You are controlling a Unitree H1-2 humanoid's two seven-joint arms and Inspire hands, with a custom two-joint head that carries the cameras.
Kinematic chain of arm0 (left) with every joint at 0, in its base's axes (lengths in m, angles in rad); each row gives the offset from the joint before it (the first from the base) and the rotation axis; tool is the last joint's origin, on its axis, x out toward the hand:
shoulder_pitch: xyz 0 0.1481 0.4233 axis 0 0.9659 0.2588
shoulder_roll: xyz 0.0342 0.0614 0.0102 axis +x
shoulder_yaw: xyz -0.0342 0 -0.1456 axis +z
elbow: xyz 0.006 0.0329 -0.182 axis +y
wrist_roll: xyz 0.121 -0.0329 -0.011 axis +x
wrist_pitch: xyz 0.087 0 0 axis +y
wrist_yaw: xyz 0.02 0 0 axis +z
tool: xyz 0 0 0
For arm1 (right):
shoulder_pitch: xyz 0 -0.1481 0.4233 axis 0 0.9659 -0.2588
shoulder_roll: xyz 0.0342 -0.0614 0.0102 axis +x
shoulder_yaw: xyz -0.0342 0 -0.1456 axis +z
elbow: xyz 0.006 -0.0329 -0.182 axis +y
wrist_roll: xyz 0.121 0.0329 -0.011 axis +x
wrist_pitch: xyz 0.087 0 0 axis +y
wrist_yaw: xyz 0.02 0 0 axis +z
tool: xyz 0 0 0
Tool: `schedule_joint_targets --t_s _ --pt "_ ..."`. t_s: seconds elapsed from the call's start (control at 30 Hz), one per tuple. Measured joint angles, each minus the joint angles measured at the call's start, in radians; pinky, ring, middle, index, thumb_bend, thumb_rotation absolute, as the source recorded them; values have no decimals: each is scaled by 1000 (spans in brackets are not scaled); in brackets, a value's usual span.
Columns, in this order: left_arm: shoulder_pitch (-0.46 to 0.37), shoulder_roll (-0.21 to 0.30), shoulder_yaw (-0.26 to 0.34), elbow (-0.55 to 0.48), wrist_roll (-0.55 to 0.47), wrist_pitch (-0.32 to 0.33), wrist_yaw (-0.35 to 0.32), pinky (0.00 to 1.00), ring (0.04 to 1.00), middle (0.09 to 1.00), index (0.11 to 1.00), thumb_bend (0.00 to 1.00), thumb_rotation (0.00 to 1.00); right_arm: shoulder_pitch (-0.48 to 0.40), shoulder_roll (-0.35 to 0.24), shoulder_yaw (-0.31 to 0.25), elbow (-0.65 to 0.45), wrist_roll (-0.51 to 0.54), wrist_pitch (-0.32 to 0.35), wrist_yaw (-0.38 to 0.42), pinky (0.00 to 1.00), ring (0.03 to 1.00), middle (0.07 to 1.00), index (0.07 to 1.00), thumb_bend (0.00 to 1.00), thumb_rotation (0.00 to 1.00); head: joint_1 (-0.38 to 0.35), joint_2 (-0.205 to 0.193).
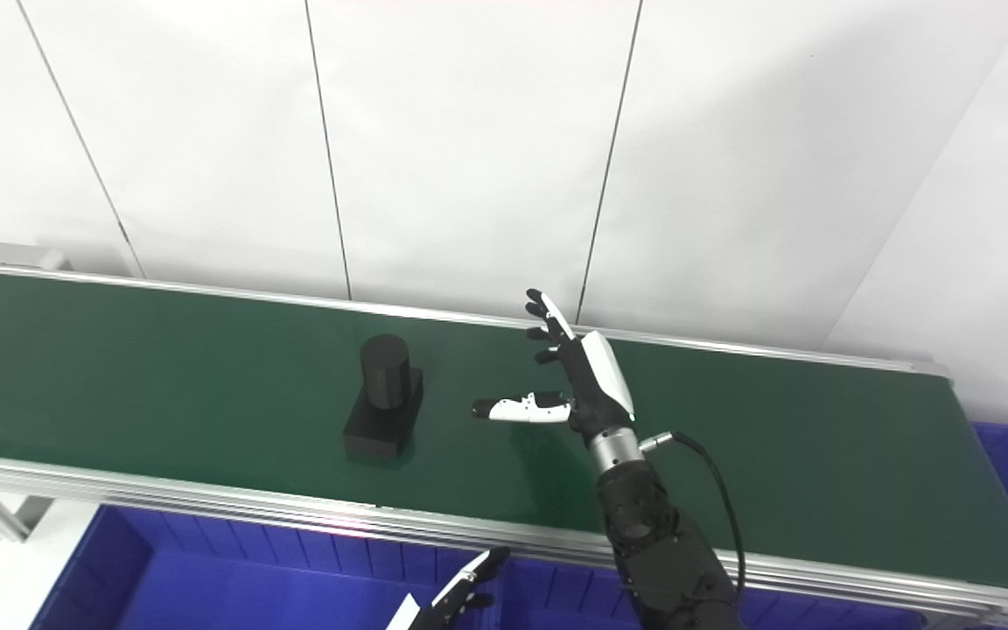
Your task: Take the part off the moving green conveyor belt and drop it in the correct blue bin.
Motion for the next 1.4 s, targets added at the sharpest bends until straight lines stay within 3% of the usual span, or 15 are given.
schedule_joint_targets --t_s 0.8,1.1,1.17,1.3,1.4 --pt "6 0 1 -3 -1 0 -7 875 916 927 919 858 851 -10 -11 -4 87 -12 17 -4 762 869 910 921 1000 457 -3 -6" --pt "14 2 5 -6 0 0 -14 879 915 922 916 873 857 -12 -8 -1 91 -15 17 -15 670 823 890 904 1000 469 5 -9" --pt "16 3 6 -6 0 0 -16 882 907 919 915 864 854 -12 -2 -2 90 -16 18 -16 602 813 891 868 1000 436 5 -8" --pt "17 3 3 -6 0 0 -14 866 919 925 917 872 860 -14 22 -1 97 -18 30 -20 713 827 884 844 1000 428 8 -6" --pt "18 3 1 -7 1 0 -12 868 920 926 916 875 860 -16 38 3 104 -19 31 -21 732 829 876 834 1000 418 8 -8"
